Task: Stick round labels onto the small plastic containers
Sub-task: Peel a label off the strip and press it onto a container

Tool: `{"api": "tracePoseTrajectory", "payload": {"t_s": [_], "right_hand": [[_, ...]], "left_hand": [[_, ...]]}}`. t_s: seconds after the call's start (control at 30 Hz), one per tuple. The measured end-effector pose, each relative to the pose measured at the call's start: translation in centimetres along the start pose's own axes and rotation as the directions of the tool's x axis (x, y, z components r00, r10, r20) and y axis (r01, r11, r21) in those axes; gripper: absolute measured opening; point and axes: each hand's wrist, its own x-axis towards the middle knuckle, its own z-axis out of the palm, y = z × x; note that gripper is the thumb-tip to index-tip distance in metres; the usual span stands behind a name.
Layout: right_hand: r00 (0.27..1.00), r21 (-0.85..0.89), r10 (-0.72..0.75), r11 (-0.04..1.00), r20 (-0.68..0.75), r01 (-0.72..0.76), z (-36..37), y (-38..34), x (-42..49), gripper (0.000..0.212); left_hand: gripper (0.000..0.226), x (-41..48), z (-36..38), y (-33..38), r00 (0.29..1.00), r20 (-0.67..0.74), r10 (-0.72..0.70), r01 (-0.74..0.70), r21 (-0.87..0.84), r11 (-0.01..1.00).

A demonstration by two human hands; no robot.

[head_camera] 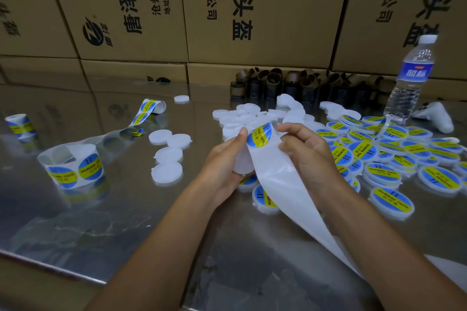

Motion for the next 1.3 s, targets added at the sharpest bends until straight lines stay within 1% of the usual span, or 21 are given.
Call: {"api": "tracePoseTrajectory", "payload": {"t_s": [0.1, 0.27, 0.37, 0.4, 0.47, 0.53, 0.57, 0.67, 0.73, 0.87, 0.93, 1.0, 1.1, 1.2, 1.3], "right_hand": [[0.997, -0.016, 0.033, 0.999, 0.069, -0.032, 0.0, 0.5, 0.1, 0.042], [0.991, -0.091, 0.086, 0.993, 0.105, -0.077, -0.2, 0.8, 0.1, 0.041], [0.993, -0.146, 0.096, 0.986, 0.07, -0.085, -0.4, 0.8, 0.1, 0.038], [0.995, -0.184, 0.087, 0.98, 0.048, -0.076, -0.5, 0.9, 0.2, 0.036], [1.0, -0.322, 0.022, 0.947, 0.019, -0.015, -0.6, 1.1, 0.2, 0.033], [0.995, -0.5, -0.102, 0.861, 0.002, 0.089, -0.6, 1.5, 0.1, 0.03], [0.984, -0.586, -0.18, 0.797, 0.0, 0.146, -0.6, 1.7, 0.0, 0.026], [0.911, -0.798, -0.409, 0.53, 0.055, 0.286, -0.5, 2.0, -0.2, 0.014], [0.853, -0.839, -0.509, 0.411, 0.115, 0.357, -0.5, 2.0, -0.3, 0.013], [0.754, -0.857, -0.614, 0.236, 0.234, 0.458, -0.3, 1.8, -0.3, 0.021], [0.712, -0.854, -0.648, 0.182, 0.269, 0.488, -0.3, 1.9, -0.3, 0.022], [0.697, -0.856, -0.653, 0.141, 0.297, 0.497, -0.4, 1.9, -0.2, 0.025], [0.722, -0.867, -0.623, 0.137, 0.301, 0.479, -0.6, 2.1, 0.0, 0.03], [0.75, -0.878, -0.594, 0.146, 0.292, 0.457, -0.8, 2.2, 0.0, 0.038], [0.745, -0.88, -0.603, 0.143, 0.286, 0.454, -0.8, 2.3, 0.1, 0.035]], "left_hand": [[0.036, -0.1, 0.0, 0.1, 0.999, -0.001, 0.033, -0.033, -0.043, 0.999], [0.04, 0.1, -0.1, 0.3, 0.996, -0.079, 0.051, -0.059, -0.109, 0.992], [0.039, 0.3, -0.3, 0.3, 0.988, -0.138, 0.076, -0.094, -0.128, 0.987], [0.036, 0.4, -0.3, 0.2, 0.983, -0.163, 0.087, -0.107, -0.116, 0.987], [0.03, 0.4, -0.3, 0.1, 0.973, -0.204, 0.112, -0.13, -0.074, 0.989], [0.026, 0.5, -0.3, -0.1, 0.962, -0.242, 0.13, -0.136, -0.011, 0.991], [0.024, 0.4, -0.2, -0.1, 0.956, -0.262, 0.131, -0.131, 0.02, 0.991], [0.02, 0.2, 0.0, -0.2, 0.944, -0.297, 0.146, -0.115, 0.121, 0.986], [0.023, 0.0, 0.1, -0.2, 0.943, -0.288, 0.167, -0.121, 0.17, 0.978], [0.019, -0.3, 0.4, -0.1, 0.95, -0.238, 0.202, -0.141, 0.249, 0.958], [0.017, -0.4, 0.5, -0.1, 0.957, -0.212, 0.199, -0.141, 0.262, 0.955], [0.019, -0.6, 0.6, -0.1, 0.962, -0.191, 0.194, -0.138, 0.273, 0.952], [0.027, -0.8, 0.7, 0.0, 0.968, -0.155, 0.199, -0.148, 0.286, 0.947], [0.024, -0.9, 0.7, 0.0, 0.97, -0.13, 0.203, -0.156, 0.306, 0.939], [0.024, -0.8, 0.7, -0.1, 0.971, -0.118, 0.206, -0.159, 0.32, 0.934]]}}
